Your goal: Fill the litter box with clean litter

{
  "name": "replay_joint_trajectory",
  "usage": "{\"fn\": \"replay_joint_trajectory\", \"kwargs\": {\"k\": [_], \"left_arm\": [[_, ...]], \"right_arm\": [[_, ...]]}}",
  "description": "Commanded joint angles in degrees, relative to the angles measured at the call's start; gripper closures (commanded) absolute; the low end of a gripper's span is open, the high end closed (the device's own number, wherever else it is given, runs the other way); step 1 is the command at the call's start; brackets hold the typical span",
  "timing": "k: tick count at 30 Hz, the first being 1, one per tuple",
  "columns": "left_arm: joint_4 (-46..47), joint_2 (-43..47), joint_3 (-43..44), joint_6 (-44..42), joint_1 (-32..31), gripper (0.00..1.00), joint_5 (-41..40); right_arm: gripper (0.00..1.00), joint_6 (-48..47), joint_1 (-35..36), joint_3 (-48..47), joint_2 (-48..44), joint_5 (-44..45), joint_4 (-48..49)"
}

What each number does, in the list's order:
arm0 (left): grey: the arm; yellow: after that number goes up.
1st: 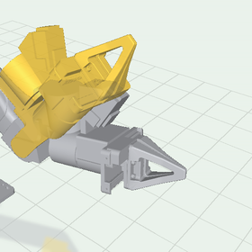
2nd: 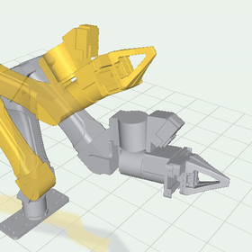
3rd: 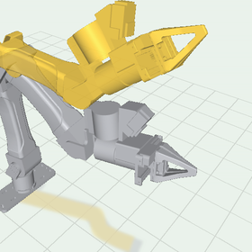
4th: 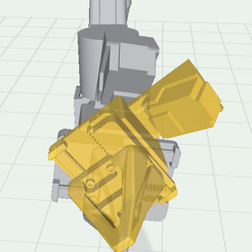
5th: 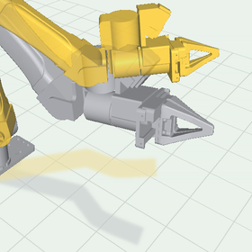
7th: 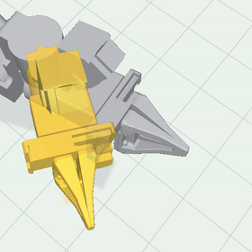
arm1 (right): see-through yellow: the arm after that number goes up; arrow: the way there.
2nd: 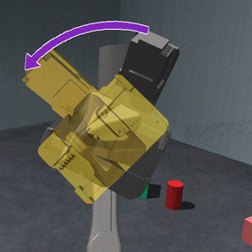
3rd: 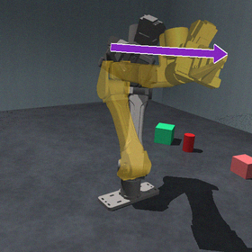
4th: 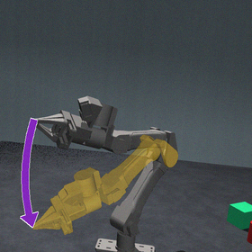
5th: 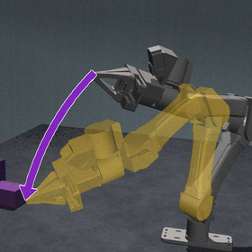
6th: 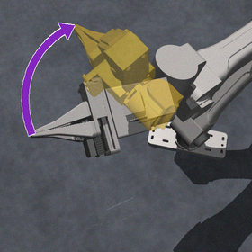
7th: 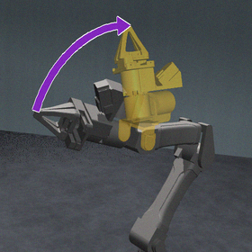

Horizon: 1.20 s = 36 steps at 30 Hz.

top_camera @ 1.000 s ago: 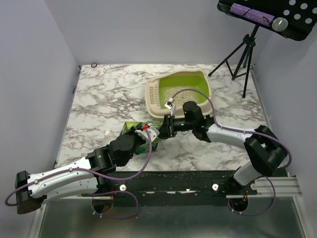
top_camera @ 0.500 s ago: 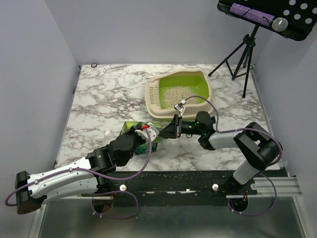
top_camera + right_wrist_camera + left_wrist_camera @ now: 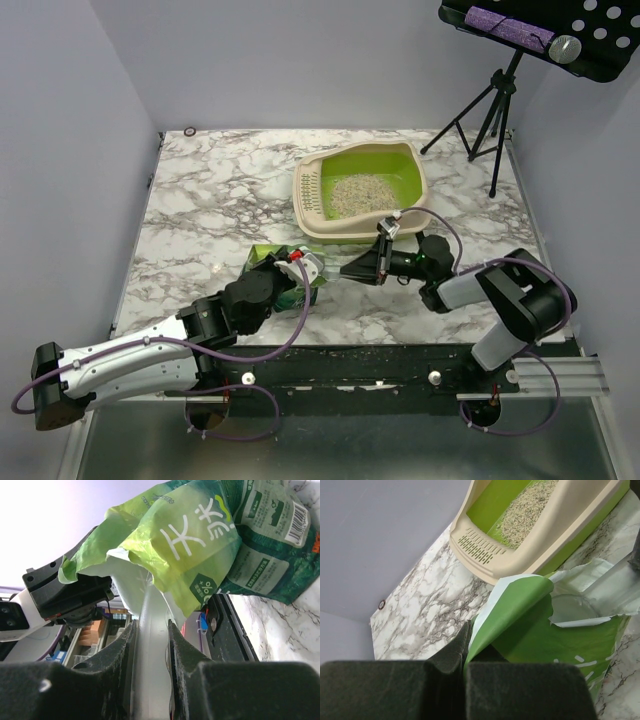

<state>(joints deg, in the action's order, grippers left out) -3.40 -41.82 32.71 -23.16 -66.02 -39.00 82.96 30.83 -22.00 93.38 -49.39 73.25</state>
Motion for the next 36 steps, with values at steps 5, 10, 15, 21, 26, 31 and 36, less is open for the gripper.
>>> {"fn": "replay_joint_trajectory", "kwargs": {"k": [5,10,15,21,26,31,36], "left_arm": [[3.05,-0.19,-0.19,-0.31,-0.16,1.00,-0.55],[3.14,-0.45,-0.19,-0.31,-0.16,1.00,-0.46],[3.05,-0.54,-0.28,-0.31,-0.25,1.00,-0.02],[3.14,-1.15,-0.45,0.22,-0.34,1.00,2.26],[3.14,-2.65,-0.28,0.92,-0.78,1.00,3.32],[3.14,-2.91,-0.37,1.01,-0.78,1.00,2.71],[4.44,-2.39,-0.72,0.48,-0.78,1.00,1.65]], "right_arm": [[1.00,1.94,-2.88,5.73,-6.28,-1.33,20.61],[1.00,2.47,-4.90,8.81,-9.18,-1.41,20.97],[1.00,3.09,-6.74,11.27,-11.38,-1.07,21.32],[1.00,3.79,-9.47,14.44,-14.36,-1.94,21.40],[1.00,4.41,-11.23,16.46,-16.91,-2.82,21.40],[1.00,5.19,-12.72,18.74,-18.76,-3.79,21.40],[1.00,6.34,-13.86,20.85,-22.10,-4.31,21.40]]}}
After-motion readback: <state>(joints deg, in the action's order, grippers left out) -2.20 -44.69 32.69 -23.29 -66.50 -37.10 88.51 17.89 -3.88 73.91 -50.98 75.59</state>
